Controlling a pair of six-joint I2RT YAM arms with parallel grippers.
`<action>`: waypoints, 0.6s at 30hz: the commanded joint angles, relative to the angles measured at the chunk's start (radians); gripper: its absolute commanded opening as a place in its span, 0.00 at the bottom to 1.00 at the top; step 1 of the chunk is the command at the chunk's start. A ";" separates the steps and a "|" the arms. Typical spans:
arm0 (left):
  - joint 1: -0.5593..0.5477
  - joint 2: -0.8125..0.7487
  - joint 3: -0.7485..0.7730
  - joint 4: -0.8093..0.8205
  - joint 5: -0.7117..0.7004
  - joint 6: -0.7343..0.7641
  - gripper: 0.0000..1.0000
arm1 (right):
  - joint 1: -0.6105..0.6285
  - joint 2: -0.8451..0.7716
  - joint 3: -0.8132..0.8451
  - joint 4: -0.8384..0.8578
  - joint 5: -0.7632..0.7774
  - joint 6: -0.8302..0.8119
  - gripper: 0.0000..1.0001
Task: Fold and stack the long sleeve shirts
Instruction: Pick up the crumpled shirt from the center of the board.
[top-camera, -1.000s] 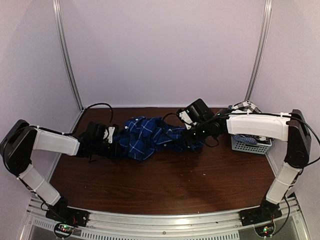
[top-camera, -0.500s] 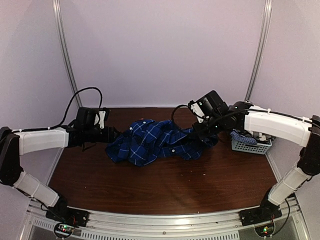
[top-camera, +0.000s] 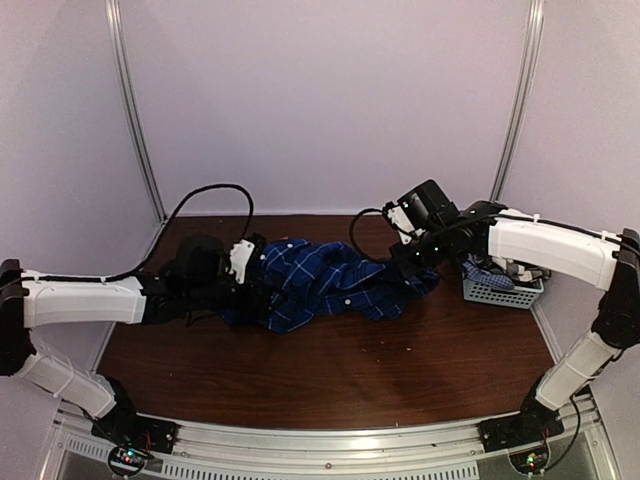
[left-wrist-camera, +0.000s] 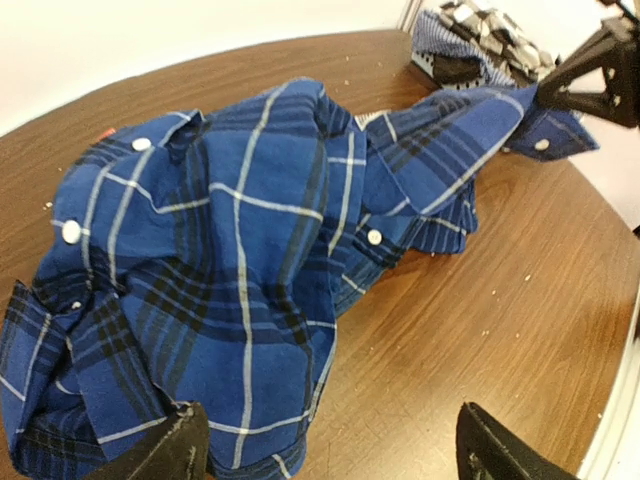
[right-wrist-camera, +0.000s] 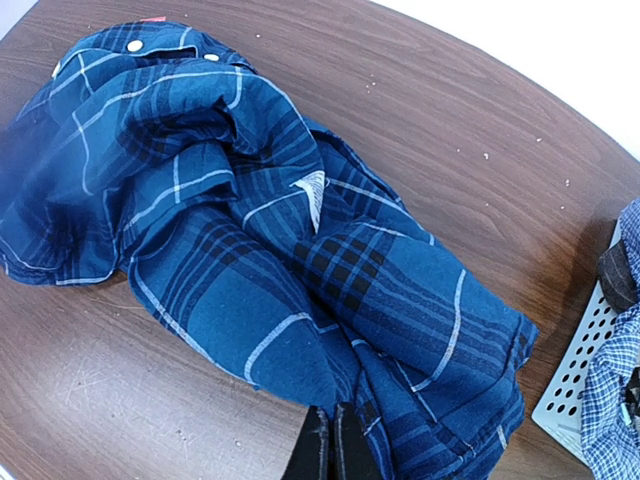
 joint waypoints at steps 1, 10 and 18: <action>-0.070 0.112 0.041 0.005 -0.136 0.055 0.87 | -0.016 0.001 0.031 0.004 -0.034 0.018 0.00; -0.170 0.363 0.167 -0.067 -0.472 0.038 0.80 | -0.054 -0.047 0.027 -0.003 -0.070 0.011 0.00; -0.170 0.440 0.216 -0.077 -0.558 0.054 0.41 | -0.083 -0.083 -0.008 -0.016 -0.060 0.008 0.00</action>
